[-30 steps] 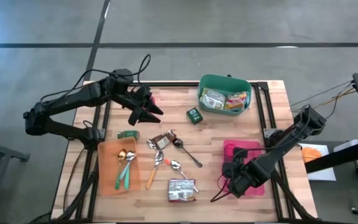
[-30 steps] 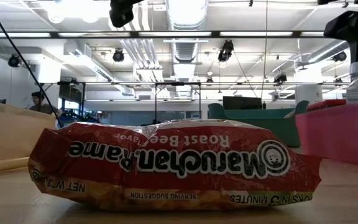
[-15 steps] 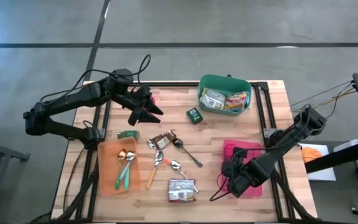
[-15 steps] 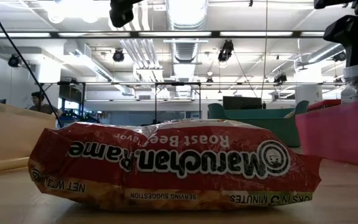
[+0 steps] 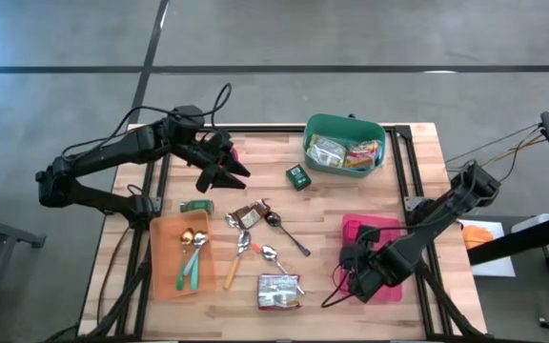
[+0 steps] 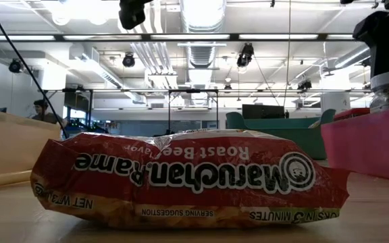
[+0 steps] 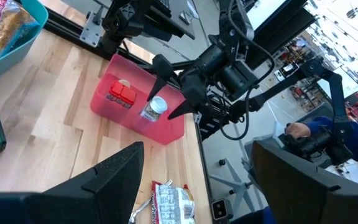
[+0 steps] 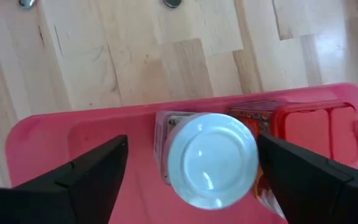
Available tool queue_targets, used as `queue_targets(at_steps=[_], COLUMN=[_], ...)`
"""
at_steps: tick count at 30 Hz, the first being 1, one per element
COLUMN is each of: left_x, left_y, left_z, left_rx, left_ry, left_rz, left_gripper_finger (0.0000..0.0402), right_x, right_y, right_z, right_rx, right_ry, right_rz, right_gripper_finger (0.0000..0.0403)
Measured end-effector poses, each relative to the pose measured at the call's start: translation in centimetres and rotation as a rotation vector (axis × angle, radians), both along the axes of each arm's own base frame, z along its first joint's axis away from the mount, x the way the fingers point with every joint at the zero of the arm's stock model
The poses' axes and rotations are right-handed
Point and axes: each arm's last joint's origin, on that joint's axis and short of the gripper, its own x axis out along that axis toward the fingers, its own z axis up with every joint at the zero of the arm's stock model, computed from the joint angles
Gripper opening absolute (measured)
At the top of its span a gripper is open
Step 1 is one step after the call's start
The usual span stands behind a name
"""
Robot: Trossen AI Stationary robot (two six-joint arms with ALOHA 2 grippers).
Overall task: Pick & Place Food Item
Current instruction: Put the white seasoning bottle into the pink bin, then put the black spoon into the orange bin
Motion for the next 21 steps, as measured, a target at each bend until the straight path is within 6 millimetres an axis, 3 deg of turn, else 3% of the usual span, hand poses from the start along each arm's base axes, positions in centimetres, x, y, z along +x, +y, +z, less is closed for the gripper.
queue_targets(at_steps=[9, 21], left_x=[0.0, -0.2], left_y=[0.0, 0.1], left_z=[0.0, -0.4], left_rx=[-0.001, -0.019], left_ry=[0.001, 0.045], left_rz=[-0.001, 0.004], left_gripper_finger=[0.0298, 0.0298], right_x=[0.5, 1.2], right_y=[0.3, -1.4], right_z=[4.7, 10.9], right_rx=[-0.005, -0.070], right_ry=[-0.026, -0.229], right_rz=[-0.029, -0.281], right_gripper_finger=[0.0351, 0.0352])
